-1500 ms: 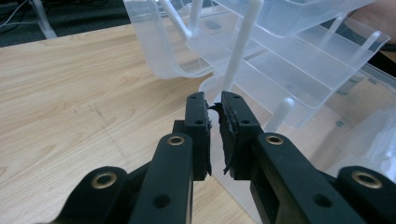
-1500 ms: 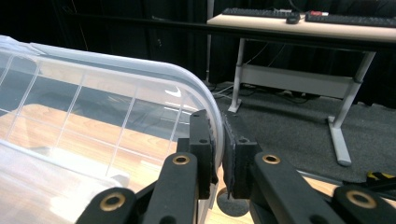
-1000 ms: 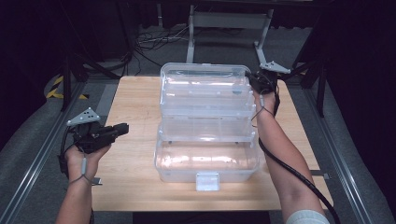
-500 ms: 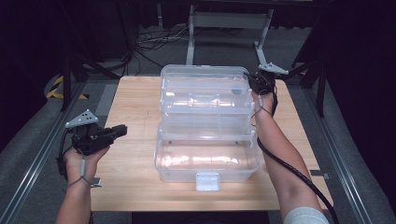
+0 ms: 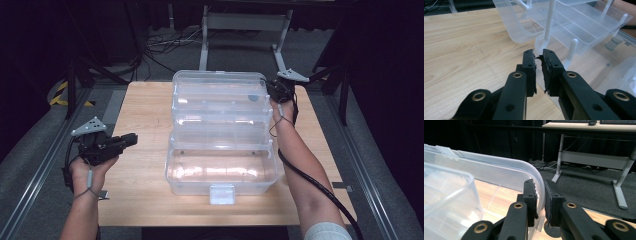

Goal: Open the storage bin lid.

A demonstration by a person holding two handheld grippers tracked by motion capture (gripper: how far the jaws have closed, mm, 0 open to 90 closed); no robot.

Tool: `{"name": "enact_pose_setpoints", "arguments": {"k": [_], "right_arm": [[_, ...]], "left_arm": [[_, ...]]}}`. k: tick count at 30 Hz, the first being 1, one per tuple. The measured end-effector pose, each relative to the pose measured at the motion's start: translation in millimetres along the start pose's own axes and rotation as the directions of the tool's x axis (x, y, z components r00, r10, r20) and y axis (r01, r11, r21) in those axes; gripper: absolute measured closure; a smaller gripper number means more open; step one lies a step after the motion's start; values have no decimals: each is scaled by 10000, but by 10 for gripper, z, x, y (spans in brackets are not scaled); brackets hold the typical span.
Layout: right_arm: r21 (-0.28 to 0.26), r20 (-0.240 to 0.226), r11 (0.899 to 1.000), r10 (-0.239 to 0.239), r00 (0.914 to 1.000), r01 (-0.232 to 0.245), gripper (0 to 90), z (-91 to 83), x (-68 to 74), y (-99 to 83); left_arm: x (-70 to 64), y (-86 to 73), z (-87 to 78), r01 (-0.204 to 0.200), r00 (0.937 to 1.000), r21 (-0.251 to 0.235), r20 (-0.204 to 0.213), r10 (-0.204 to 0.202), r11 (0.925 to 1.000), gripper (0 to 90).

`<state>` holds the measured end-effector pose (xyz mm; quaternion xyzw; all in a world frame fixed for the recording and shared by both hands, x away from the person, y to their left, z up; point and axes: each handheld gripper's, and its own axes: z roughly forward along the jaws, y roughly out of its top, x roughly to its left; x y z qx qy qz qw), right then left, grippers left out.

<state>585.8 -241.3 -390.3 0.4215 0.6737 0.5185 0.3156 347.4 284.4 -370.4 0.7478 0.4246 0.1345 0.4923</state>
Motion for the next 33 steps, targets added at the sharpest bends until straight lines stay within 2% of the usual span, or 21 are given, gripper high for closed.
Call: {"name": "enact_pose_setpoints", "arguments": {"k": [11, 21, 29, 33], "right_arm": [[260, 158, 9996, 143, 9998, -147, 815, 92, -13, -88], [709, 246, 9973, 172, 9995, -190, 815, 153, -25, -132], [1152, 207, 9921, 470, 9987, -491, 814, 211, -52, -186], [1178, 196, 9915, 535, 9984, -554, 807, 216, -54, -183]], "left_arm": [[12, -13, -13, 66, 10000, -18, -16, -66, 10000, 804], [15, -14, 2, 86, 10000, 5, -11, -86, 10000, 804], [32, -16, 8, 90, 10000, 17, -3, -90, 10000, 804], [42, -12, 21, 129, 9999, 5, 5, -129, 9999, 804]]}}
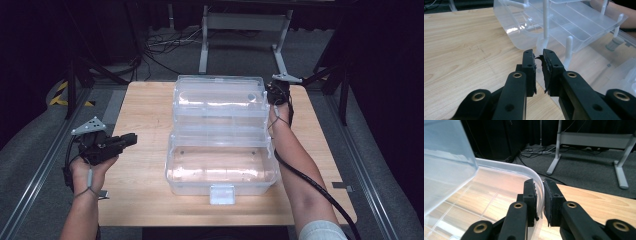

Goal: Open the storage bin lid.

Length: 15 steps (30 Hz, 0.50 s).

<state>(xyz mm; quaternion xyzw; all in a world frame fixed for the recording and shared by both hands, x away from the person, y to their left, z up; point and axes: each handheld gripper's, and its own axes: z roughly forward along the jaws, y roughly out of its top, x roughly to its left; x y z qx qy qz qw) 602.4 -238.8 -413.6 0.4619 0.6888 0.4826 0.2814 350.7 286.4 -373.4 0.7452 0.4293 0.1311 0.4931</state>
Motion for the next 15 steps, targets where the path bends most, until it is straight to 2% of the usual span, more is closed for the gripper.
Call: {"name": "enact_pose_setpoints", "arguments": {"k": [4, 5, 6, 7, 12, 15], "right_arm": [[-276, -107, 9996, -34, 9999, 31, 761, -23, -12, -6], [-420, -335, 9991, -65, 9994, 51, 761, -49, -34, -7], [-420, -335, 9991, -65, 9994, 51, 686, -49, -34, -7], [-488, -385, 9988, -122, 9992, 103, 650, -73, -42, -6], [-894, -453, 9955, -349, 9984, 308, 603, -267, -42, 64], [-1230, -619, 9924, -159, 9980, 82, 595, -396, -48, 112]], "left_arm": [[6, 9, 18, -27, 10000, 6, 32, 26, 10000, 790], [6, 9, 18, -27, 10000, 6, 32, 26, 10000, 790], [12, 16, 23, -19, 10000, -12, 45, 19, 10000, 790], [21, 26, 32, -33, 10000, -35, 56, 33, 10000, 782], [38, 86, 116, -112, 9999, -69, 111, 113, 9999, 764], [34, 113, 165, -128, 9997, -46, 192, 129, 9999, 762]]}}
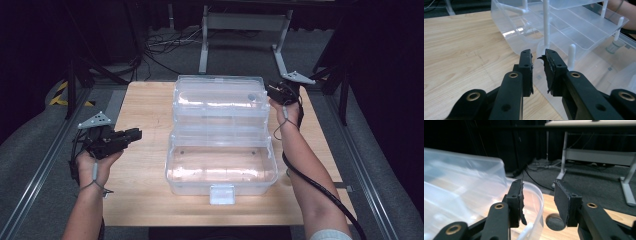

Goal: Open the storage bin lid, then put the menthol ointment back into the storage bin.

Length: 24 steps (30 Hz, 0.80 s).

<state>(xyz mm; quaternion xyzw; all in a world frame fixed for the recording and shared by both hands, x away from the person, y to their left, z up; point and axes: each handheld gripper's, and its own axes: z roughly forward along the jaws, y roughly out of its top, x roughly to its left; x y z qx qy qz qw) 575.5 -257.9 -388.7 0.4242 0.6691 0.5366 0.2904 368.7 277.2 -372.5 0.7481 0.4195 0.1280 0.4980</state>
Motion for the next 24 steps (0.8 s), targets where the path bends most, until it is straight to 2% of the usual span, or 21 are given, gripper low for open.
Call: {"name": "enact_pose_setpoints", "arguments": {"k": [2, 5, 6, 9, 10, 11, 17, 19, 24], "right_arm": [[-165, -19, 9998, 98, 10000, -98, 594, -89, 9, 49], [-307, -72, 9995, -103, 9999, 100, 590, -190, 29, 90], [-454, -183, 9988, -176, 9997, 168, 580, -301, 52, 119], [-573, -283, 9972, -498, 9984, 481, 572, -453, 85, 146], [-573, -283, 9972, -498, 9984, 481, 572, -453, 85, 146], [-646, -390, 9963, -599, 9974, 573, 563, -552, 102, 157], [-710, -743, 9942, -860, 9935, 808, 560, -812, 158, 125], [-720, -820, 9940, -877, 9928, 819, 560, -854, 162, 120], [-805, -1217, 9933, -926, 9882, 832, 551, -1086, 171, 100]], "left_arm": [[-3, 24, 26, -57, 10000, -10, 57, 58, 10000, 759], [-9, 48, 56, -99, 9999, -60, 135, 100, 9999, 757], [-6, 62, 80, -143, 9997, -32, 178, 144, 9999, 756], [0, 71, 104, -126, 9997, -31, 202, 127, 9999, 754], [0, 71, 104, -126, 9997, -31, 202, 127, 9999, 753], [6, 74, 113, -195, 9996, 21, 215, 194, 9998, 752], [-5, 77, 137, -205, 9996, 56, 180, 204, 9998, 743], [-10, 77, 137, -219, 9996, 75, 154, 218, 9997, 742], [-20, 73, 139, -279, 9994, 118, 202, 277, 9995, 738]]}}
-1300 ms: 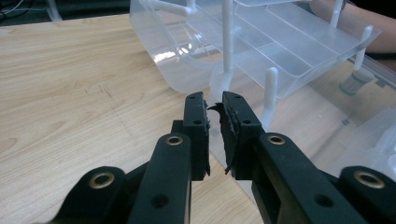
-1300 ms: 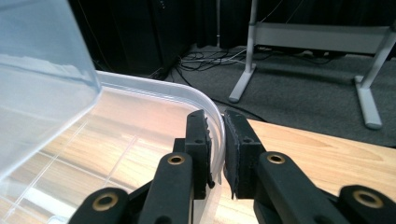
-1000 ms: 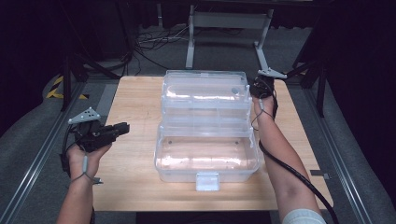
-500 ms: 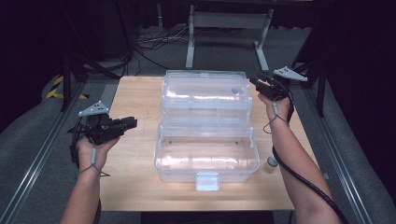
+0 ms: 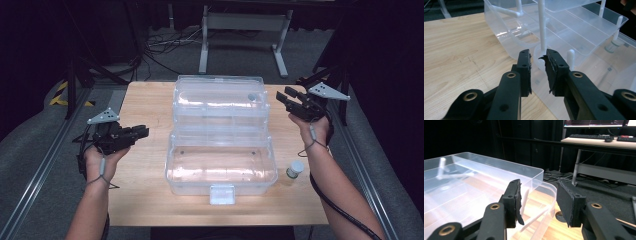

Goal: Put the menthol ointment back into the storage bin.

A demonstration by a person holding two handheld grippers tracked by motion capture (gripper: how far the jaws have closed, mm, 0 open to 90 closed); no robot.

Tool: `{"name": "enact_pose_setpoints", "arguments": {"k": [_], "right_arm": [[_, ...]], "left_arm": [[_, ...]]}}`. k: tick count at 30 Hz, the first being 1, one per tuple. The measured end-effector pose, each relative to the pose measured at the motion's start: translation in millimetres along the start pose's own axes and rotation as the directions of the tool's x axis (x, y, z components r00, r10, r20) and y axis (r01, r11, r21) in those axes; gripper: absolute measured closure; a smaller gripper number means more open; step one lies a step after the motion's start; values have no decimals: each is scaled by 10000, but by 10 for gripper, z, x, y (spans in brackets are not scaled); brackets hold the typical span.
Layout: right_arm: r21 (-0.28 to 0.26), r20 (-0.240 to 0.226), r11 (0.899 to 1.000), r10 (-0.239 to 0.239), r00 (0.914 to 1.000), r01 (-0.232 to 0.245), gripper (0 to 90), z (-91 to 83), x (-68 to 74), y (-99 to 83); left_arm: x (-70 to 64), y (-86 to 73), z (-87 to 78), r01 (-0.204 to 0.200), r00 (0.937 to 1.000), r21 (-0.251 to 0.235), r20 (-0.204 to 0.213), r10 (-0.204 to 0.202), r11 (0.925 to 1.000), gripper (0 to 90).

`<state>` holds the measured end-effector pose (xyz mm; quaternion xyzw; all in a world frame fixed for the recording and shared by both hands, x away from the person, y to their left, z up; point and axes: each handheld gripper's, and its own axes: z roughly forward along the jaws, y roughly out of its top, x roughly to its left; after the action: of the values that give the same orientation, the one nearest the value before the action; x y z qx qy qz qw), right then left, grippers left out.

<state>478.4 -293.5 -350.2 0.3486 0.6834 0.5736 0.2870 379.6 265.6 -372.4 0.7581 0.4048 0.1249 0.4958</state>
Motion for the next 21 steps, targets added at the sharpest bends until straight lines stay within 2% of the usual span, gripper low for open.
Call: {"name": "enact_pose_setpoints", "arguments": {"k": [4, 16, 19, 21], "right_arm": [[79, -142, 9998, -186, 9997, 187, 543, -160, 2, -8], [333, -924, 9993, -107, 9957, 138, 500, -639, 9, -8], [711, -1324, 9975, 111, 9911, -17, 485, -703, -7, 3], [934, -1359, 9955, -51, 9907, 179, 484, -750, -11, 5]], "left_arm": [[-1, -2, 1, 25, 10000, -10, 22, -25, 10000, 735], [-25, -7, -61, 44, 9999, -121, 94, -43, 9999, 712], [-13, -12, -78, 125, 9999, -78, 35, -125, 9999, 685], [-7, -21, -92, 134, 9999, -80, -28, -134, 9999, 685]]}}
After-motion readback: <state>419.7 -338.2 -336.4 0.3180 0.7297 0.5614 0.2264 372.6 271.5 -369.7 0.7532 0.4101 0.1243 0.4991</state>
